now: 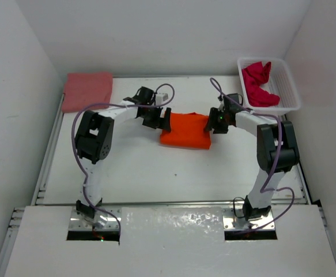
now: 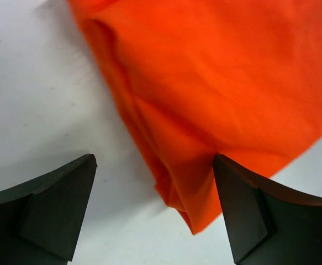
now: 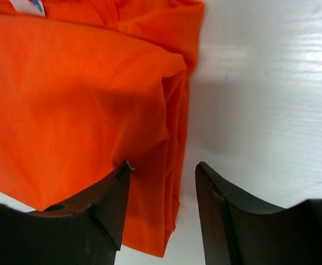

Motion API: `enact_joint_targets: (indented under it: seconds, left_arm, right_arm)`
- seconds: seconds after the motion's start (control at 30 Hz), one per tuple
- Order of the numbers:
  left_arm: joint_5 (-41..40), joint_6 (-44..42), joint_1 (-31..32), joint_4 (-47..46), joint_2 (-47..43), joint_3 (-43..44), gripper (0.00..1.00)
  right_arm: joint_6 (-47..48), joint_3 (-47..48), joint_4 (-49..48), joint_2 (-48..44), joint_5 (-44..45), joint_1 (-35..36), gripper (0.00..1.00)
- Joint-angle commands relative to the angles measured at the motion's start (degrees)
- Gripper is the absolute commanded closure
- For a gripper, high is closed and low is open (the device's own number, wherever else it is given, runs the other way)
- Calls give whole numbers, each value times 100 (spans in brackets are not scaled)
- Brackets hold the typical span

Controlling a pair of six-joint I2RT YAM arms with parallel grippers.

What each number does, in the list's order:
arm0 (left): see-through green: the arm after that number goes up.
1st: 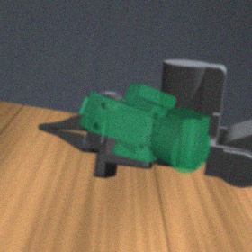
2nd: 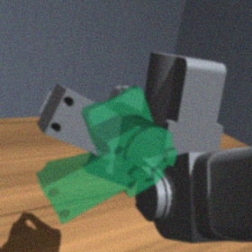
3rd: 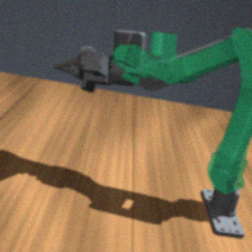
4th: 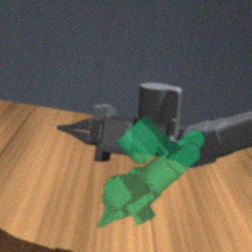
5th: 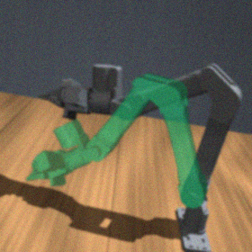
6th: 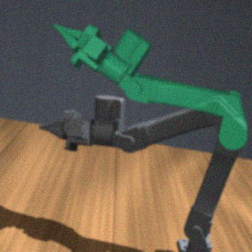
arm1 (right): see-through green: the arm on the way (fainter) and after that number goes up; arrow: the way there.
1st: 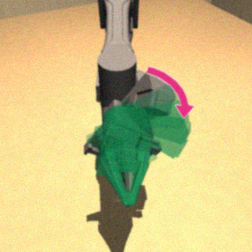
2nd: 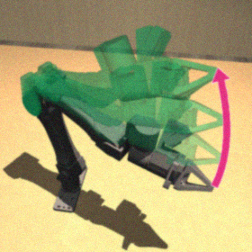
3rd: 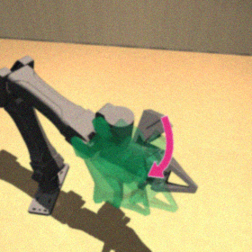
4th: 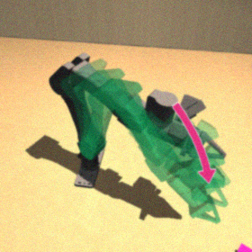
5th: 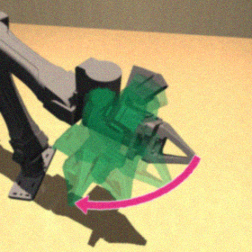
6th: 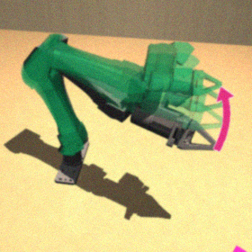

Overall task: Fold and stack the t-shirts
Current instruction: Put the neatly folded tshirt into the corner of the board with the left arm

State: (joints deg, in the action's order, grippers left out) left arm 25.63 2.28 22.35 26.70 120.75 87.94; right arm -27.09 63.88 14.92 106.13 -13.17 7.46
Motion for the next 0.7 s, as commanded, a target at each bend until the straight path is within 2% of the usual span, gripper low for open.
enact_joint_targets:
  seconds: [0.0,0.07,0.2,0.3,0.47,0.6,0.67]
  left_arm:
    - [-199,299,-73,-218,150,31,16]
    - [-6,474,-29,-296,282,-40,22]
    - [179,835,-29,-385,616,-67,20]
    - [705,1115,-11,-595,818,-128,19]
    - [1233,1362,15,-955,1161,-242,26]
    - [1709,1635,15,-1254,1302,-260,44]
    - [1761,1652,-28,-1377,1320,-225,57]
  right_arm:
    - [-129,-138,-331,57,104,97,51]
    - [-173,-270,-358,180,218,97,52]
    - [-253,-332,-525,470,183,106,52]
    - [-270,-358,-621,672,210,132,52]
    - [-323,-525,-902,681,130,159,53]
    - [-332,-552,-929,734,78,168,54]
    - [-341,-595,-964,734,69,168,54]
